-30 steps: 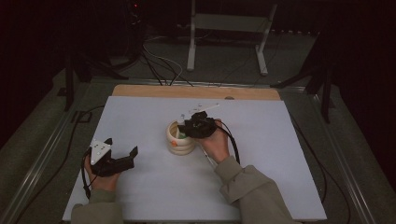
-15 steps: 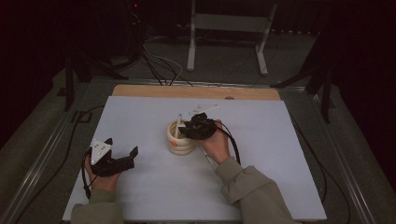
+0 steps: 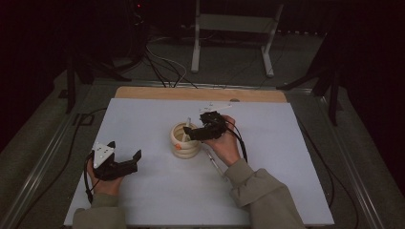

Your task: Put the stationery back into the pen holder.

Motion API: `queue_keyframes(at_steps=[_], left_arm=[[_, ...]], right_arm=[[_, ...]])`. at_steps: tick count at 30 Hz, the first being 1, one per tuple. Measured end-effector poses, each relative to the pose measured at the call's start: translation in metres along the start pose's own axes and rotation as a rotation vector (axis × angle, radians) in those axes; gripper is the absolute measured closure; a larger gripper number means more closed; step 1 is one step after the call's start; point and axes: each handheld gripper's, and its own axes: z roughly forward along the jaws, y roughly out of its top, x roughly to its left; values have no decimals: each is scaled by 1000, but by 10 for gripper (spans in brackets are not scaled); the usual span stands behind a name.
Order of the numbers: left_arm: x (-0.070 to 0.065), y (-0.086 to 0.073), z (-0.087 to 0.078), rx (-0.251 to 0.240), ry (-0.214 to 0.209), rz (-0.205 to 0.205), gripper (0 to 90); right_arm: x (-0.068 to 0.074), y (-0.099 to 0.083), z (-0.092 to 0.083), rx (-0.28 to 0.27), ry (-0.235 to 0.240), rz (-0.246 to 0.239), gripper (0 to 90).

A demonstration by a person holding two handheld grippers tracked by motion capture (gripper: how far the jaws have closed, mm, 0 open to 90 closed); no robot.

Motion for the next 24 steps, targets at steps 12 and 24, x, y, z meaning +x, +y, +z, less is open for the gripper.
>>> queue_keyframes(at_steps=[12, 24], left_arm=[[0, 0, 0, 5, 1, 2, 4], [0, -1, 1, 6, 0, -1, 3]], right_arm=[[-8, -5, -11, 71, -48, 14, 0], [-17, -14, -27, 94, -57, 26, 0]])
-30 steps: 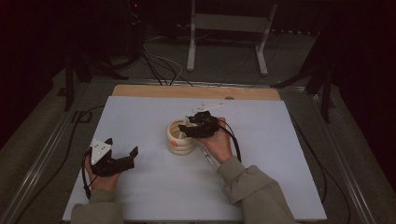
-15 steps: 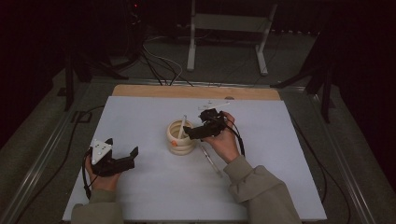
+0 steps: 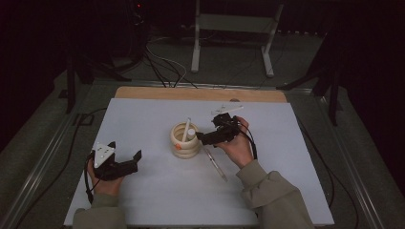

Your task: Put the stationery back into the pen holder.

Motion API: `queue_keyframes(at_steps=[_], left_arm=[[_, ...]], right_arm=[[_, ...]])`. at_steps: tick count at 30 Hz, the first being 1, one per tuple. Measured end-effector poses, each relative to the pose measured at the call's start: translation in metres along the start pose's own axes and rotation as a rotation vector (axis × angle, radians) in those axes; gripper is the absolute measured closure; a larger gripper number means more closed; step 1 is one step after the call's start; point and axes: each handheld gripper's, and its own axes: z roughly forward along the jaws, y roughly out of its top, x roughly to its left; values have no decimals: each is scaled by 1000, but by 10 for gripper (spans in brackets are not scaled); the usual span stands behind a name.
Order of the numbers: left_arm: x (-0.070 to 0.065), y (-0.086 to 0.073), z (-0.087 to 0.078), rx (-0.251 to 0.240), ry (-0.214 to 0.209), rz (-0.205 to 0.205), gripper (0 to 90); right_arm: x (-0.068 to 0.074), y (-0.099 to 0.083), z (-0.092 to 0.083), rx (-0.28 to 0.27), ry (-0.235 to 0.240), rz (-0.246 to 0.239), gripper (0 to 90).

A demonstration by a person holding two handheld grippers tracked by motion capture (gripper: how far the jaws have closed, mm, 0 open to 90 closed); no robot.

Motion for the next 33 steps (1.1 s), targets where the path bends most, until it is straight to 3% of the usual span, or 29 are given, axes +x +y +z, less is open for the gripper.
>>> queue_keyframes(at_steps=[19, 33], left_arm=[[0, 0, -1, -3, 0, -2, 4], [1, -1, -3, -2, 3, -6, 4]], right_arm=[[-3, -26, -19, 88, -43, -23, 0], [-4, -50, -27, 157, -68, 0, 1]])
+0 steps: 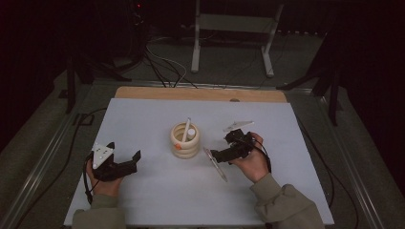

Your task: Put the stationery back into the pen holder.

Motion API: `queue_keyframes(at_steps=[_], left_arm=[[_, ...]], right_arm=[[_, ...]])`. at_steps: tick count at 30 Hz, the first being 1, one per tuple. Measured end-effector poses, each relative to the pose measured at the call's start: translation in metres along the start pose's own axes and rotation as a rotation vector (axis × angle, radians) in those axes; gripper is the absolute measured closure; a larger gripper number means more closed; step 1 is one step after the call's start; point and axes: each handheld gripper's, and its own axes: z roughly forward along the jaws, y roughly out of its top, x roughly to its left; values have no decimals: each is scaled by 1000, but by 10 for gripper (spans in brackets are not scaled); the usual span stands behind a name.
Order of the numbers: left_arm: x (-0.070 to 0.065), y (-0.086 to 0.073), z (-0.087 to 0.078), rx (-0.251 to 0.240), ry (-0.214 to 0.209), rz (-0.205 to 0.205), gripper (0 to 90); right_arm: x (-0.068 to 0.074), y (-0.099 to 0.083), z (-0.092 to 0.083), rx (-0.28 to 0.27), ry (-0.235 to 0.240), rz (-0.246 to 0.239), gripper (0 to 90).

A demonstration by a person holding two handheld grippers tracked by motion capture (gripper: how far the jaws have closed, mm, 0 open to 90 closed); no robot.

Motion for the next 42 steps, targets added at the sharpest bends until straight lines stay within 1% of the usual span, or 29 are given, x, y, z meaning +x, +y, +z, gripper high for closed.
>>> queue_keyframes(at_steps=[4, 8, 10, 12, 14, 17, 22, 28, 32, 33, 36, 38, 40, 41, 42], left_arm=[[0, 0, 0, 1, -3, 4, 3], [0, 0, 0, 1, -3, 3, 3], [-1, 0, 0, 2, -2, 3, 3], [-1, 0, 0, 1, -2, 4, 3], [-1, 0, 0, 1, -2, 5, 3], [-1, 0, 1, 5, -2, 5, 3], [-2, 0, 1, 6, -3, 8, 3], [-2, -1, 2, 8, -5, 10, 3], [-3, -1, 2, 12, -4, 14, 3], [-3, -1, 3, 13, -5, 15, 4], [-3, -1, 3, 14, -6, 17, 3], [-3, -1, 3, 13, -5, 15, 3], [-3, -1, 3, 13, -5, 14, 3], [-3, -1, 3, 14, -5, 14, 3], [-3, -1, 3, 15, -5, 14, 3]], right_arm=[[3, -7, 0, 26, -2, -5, 0], [9, -13, -1, 41, -12, -28, 1], [12, -16, -1, 54, -16, -32, 1], [14, -20, 0, 69, -12, -35, 2], [15, -24, 1, 81, -11, -39, 33], [15, -30, 2, 95, 4, -31, 60], [16, -38, 3, 111, 7, -35, 80], [17, -48, 7, 145, 16, -18, 111], [16, -56, 9, 160, 26, -4, 156], [17, -57, 10, 168, 28, -7, 167], [20, -61, 14, 190, 16, -19, 242], [21, -62, 17, 205, 17, -28, 339], [22, -64, 20, 223, 22, -35, 488], [22, -64, 21, 231, 16, -46, 510], [24, -64, 21, 229, 0, -60, 554]])
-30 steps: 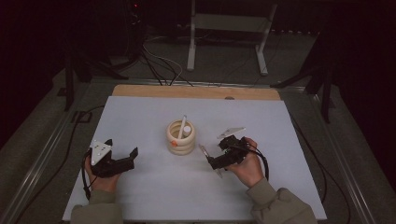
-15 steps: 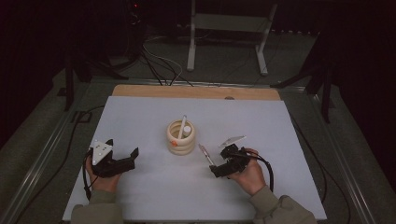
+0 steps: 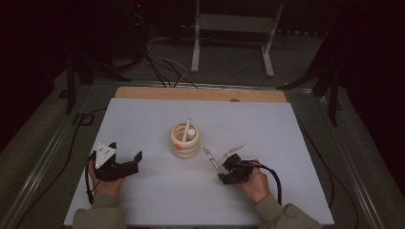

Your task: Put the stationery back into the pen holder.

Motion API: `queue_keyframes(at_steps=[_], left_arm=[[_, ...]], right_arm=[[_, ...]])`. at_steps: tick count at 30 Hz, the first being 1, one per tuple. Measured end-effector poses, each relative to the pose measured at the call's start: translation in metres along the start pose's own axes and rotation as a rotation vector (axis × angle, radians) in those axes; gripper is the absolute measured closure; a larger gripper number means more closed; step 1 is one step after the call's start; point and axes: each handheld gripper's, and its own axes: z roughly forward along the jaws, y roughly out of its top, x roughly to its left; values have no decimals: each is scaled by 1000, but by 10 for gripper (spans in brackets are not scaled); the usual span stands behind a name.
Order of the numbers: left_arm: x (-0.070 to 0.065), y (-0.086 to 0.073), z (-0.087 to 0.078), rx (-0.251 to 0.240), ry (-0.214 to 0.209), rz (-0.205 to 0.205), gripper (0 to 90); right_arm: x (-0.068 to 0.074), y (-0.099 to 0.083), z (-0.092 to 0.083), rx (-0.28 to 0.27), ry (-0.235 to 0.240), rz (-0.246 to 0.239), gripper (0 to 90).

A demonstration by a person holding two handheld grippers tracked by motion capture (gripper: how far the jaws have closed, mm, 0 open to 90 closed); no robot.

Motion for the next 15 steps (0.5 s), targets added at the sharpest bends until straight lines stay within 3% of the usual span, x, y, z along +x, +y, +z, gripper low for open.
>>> queue_keyframes(at_steps=[2, 6, 15], left_arm=[[0, 0, 0, 3, -1, 3, 4], [-1, 0, 0, 4, 0, 7, 3], [0, 0, 1, 6, 0, 6, 3]], right_arm=[[2, 1, -1, 6, 7, -31, 682], [9, 2, -1, 25, -3, -68, 798], [2, 1, -5, 13, 17, -35, 814]])
